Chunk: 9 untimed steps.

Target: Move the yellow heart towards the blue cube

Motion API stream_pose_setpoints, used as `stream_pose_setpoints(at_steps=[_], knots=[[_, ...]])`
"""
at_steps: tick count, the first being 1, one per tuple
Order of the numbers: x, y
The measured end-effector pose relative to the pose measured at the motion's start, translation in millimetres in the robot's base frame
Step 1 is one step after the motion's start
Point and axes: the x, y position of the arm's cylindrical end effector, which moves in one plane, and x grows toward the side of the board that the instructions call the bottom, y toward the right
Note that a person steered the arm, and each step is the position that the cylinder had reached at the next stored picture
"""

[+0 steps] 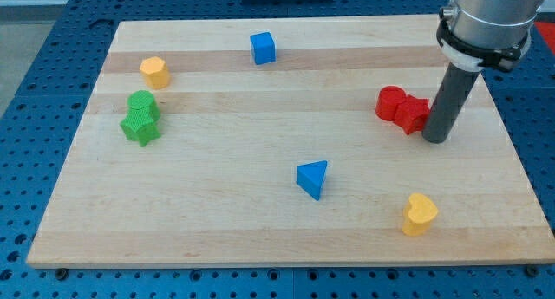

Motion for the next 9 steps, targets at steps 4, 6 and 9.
stream_pose_setpoints(at_steps=[4,6,9], knots=[[61,-25],[44,-46],[47,-27]])
